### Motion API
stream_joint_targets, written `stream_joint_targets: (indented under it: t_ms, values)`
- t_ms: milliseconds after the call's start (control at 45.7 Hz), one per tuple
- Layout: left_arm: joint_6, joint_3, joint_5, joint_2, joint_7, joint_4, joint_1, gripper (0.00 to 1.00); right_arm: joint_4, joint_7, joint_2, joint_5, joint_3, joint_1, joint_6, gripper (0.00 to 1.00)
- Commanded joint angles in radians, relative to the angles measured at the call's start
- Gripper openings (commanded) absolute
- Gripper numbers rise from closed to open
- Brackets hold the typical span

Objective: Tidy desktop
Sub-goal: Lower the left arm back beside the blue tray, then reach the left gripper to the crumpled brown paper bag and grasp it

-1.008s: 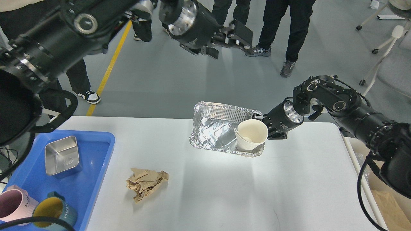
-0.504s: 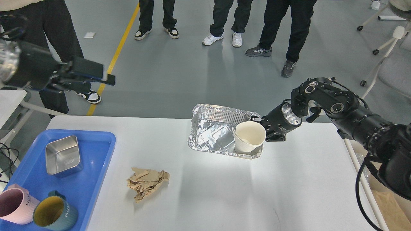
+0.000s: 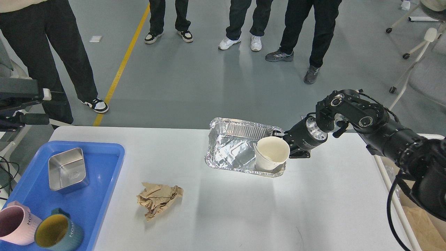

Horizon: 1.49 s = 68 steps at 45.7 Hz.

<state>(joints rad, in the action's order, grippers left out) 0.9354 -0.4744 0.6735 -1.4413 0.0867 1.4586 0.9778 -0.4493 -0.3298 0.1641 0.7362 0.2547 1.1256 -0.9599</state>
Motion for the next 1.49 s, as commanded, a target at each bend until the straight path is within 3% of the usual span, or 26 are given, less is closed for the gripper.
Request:
stream_joint_targets:
  t_ms: [0,131,263,350,613,723,789,964,1117,1292,1468]
  values:
    - [0.010,0.022,0.000,-0.057,0.001,0.009,-0.004,0.96,0.000,0.000,0.002,0.000,0.000,-0.003,0.000,0.00]
    - [0.025,0.088,0.000,-0.159,0.010,0.016,-0.004,0.96,0.000,0.000,-0.002,0.000,0.000,-0.006,0.000,0.00]
    - [0.025,0.170,0.008,-0.211,0.073,0.019,-0.004,0.96,0.000,0.002,-0.005,0.000,0.000,-0.013,0.000,0.00]
    - [0.025,0.232,0.008,-0.231,0.088,0.022,-0.001,0.96,-0.002,0.002,-0.020,0.000,0.000,-0.013,0.000,0.00]
    - [0.025,0.246,0.012,-0.243,0.099,0.023,-0.002,0.96,-0.003,0.002,-0.037,0.000,0.002,-0.010,0.000,0.00]
    - [0.025,0.255,0.017,-0.209,0.074,0.031,-0.004,0.96,-0.019,0.000,-0.035,0.000,0.002,-0.003,0.000,0.00]
    - [-0.044,0.275,0.053,-0.139,0.036,0.042,-0.004,0.96,-0.020,0.000,-0.034,0.000,0.002,0.000,0.000,0.00]
    - [-0.337,0.394,0.133,0.090,-0.036,0.086,-0.019,0.96,-0.023,0.000,-0.037,0.000,0.000,0.000,0.000,0.00]
    - [-0.529,0.435,0.210,0.307,-0.127,0.088,-0.050,0.96,-0.023,0.000,-0.038,0.000,0.001,0.011,0.000,0.00]
    - [-0.630,0.436,0.322,0.519,-0.205,0.033,-0.122,0.96,-0.023,0.000,-0.032,0.000,0.000,0.013,0.000,0.00]
    - [-0.667,0.435,0.416,0.685,-0.229,-0.113,-0.179,0.96,-0.023,0.002,-0.026,0.000,0.002,0.000,0.000,0.00]
